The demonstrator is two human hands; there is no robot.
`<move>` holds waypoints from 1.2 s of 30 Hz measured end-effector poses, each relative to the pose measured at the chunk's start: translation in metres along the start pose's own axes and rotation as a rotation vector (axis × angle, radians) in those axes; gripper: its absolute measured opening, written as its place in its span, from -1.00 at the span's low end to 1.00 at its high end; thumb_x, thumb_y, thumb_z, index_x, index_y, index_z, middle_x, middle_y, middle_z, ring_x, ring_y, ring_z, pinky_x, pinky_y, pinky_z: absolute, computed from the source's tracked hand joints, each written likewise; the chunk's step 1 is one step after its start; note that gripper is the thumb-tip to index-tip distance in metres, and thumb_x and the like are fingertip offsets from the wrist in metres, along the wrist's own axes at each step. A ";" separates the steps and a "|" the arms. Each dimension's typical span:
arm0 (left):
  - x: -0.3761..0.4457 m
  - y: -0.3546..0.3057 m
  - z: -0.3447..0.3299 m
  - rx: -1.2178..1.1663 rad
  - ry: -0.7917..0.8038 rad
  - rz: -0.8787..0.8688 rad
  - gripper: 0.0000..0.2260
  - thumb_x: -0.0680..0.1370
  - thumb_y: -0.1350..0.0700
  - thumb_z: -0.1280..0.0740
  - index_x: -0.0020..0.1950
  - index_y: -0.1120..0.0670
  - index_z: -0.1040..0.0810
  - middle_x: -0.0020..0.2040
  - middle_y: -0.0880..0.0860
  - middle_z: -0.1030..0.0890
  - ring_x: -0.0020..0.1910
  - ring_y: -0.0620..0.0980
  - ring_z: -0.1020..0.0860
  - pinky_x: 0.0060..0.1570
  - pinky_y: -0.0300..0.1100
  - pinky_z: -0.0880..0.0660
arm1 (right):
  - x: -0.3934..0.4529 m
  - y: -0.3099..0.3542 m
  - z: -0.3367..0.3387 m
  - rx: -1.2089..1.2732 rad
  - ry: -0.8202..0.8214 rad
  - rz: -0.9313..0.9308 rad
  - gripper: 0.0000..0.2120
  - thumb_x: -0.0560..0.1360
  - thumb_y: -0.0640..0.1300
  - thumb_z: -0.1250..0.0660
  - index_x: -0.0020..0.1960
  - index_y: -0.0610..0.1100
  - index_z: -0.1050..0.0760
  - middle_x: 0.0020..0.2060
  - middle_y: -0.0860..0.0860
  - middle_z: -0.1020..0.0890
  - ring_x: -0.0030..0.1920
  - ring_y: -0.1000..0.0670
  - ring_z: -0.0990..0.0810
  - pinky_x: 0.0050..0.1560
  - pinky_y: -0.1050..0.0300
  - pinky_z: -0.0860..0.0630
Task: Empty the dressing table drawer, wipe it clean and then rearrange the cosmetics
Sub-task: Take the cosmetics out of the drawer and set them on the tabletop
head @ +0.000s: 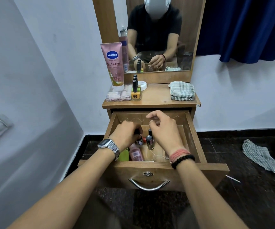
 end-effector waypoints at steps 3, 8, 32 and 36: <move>0.001 -0.002 0.018 -0.002 -0.041 -0.018 -0.87 0.47 0.13 -0.40 0.00 -0.01 -0.63 0.00 -0.03 -0.66 0.03 0.01 -0.59 -0.04 -0.16 -0.49 | -0.006 -0.003 0.005 0.073 -0.043 -0.043 -0.80 0.50 -0.21 -0.26 -0.02 0.06 -0.55 -0.09 0.20 -0.63 -0.12 0.14 -0.60 -0.01 0.10 -0.58; 0.008 -0.011 0.064 -0.077 -0.131 -0.064 -0.88 0.46 0.14 -0.45 -0.02 0.01 -0.63 -0.05 -0.04 -0.66 -0.03 -0.07 -0.59 0.01 -0.09 -0.54 | -0.010 -0.008 0.010 0.134 -0.073 -0.078 -0.82 0.52 -0.20 -0.29 0.00 0.05 -0.56 -0.07 0.20 -0.64 -0.06 0.26 -0.57 -0.03 0.28 -0.52; 0.162 -0.054 0.143 0.199 -0.315 -0.058 -0.91 0.42 0.02 -0.46 -0.09 -0.10 -0.62 0.01 0.03 -0.62 -0.02 0.10 -0.59 -0.08 -0.09 -0.54 | -0.012 -0.012 0.011 0.026 0.064 -0.093 -0.68 0.46 -0.25 -0.22 0.05 0.13 -0.48 0.00 0.20 -0.60 -0.02 0.12 -0.58 0.05 0.02 -0.57; 0.179 -0.045 0.131 0.223 -0.278 -0.029 -0.91 0.43 0.03 -0.46 -0.09 -0.08 -0.64 0.02 0.04 -0.63 -0.01 0.11 -0.59 -0.08 -0.09 -0.53 | -0.009 -0.014 0.012 0.046 0.080 -0.103 -0.69 0.47 -0.24 -0.21 0.06 0.14 -0.48 0.01 0.19 -0.59 -0.01 0.12 -0.58 0.06 0.03 -0.57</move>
Point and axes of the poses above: each hand's wrist, its own x-axis towards the middle knuckle, its own z-axis out of the back of the hand, y = z × x, the point moved 10 cm from there along x, towards the middle knuckle
